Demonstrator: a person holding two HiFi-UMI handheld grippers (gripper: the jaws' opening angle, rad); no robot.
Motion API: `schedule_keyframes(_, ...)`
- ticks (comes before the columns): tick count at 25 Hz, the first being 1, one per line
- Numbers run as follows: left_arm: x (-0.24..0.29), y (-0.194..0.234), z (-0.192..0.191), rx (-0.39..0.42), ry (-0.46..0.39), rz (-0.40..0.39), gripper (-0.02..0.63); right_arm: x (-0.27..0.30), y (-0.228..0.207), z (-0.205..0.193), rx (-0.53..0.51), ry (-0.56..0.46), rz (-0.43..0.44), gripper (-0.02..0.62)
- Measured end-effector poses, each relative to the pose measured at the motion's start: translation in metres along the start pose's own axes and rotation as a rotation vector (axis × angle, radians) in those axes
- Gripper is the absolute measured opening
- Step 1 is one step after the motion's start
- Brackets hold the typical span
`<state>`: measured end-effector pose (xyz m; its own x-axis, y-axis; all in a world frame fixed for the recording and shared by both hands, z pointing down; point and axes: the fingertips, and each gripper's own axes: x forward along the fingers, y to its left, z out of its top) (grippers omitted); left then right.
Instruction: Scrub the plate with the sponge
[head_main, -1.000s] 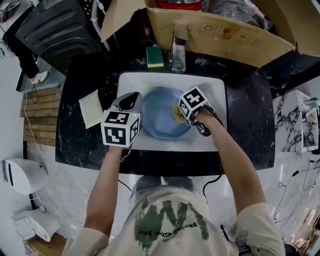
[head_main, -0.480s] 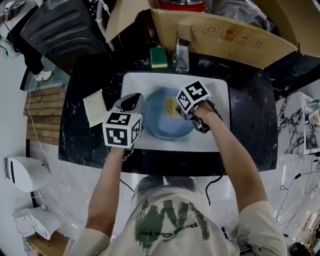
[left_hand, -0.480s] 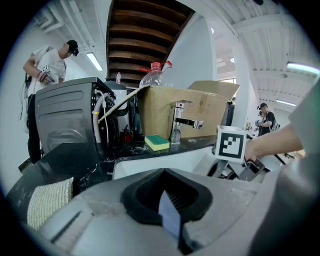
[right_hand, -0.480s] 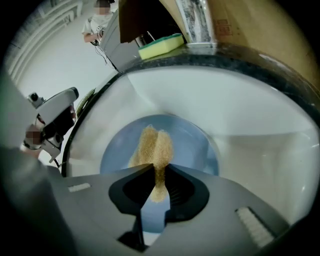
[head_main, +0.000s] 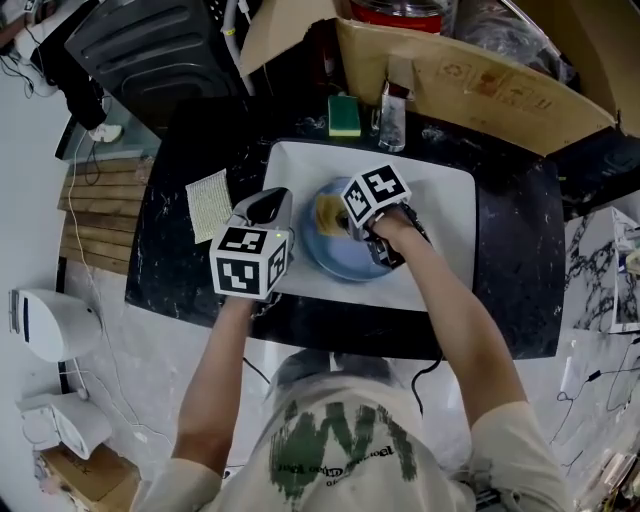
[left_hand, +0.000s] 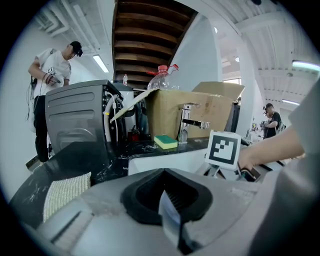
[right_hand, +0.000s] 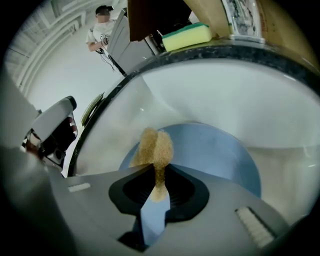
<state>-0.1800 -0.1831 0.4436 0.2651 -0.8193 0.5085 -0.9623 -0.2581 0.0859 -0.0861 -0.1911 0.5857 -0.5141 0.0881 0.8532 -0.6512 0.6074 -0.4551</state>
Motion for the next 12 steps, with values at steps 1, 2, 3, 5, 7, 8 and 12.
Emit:
schedule_keyframes(1, -0.001, 0.001, -0.001, 0.0, 0.0, 0.003, -0.002, 0.004, 0.003, 0.001, 0.007, -0.003, 0.009, 0.06)
schedule_keyframes(2, -0.003, 0.002, -0.001, 0.0, 0.0, 0.006, -0.002, 0.007, 0.005, 0.003, 0.014, -0.006, 0.017, 0.06)
schedule_keyframes(3, -0.004, 0.004, -0.002, 0.0, 0.001, 0.009, -0.002, 0.011, 0.008, 0.005, 0.022, -0.009, 0.023, 0.06)
schedule_keyframes(5, -0.007, 0.006, -0.004, -0.001, 0.003, 0.015, -0.002, 0.017, 0.01, 0.007, 0.036, -0.015, 0.028, 0.061)
schedule_keyframes(7, -0.01, 0.008, -0.006, -0.002, 0.006, 0.018, -0.002, 0.022, 0.01, 0.009, 0.047, -0.023, 0.017, 0.061)
schedule_keyframes(8, -0.011, 0.009, -0.007, -0.003, 0.007, 0.019, -0.002, 0.024, 0.009, 0.009, 0.05, -0.026, 0.008, 0.061)
schedule_keyframes(12, -0.015, 0.011, -0.01, -0.003, 0.01, 0.023, -0.002, 0.032, 0.009, 0.01, 0.048, -0.035, -0.016, 0.061)
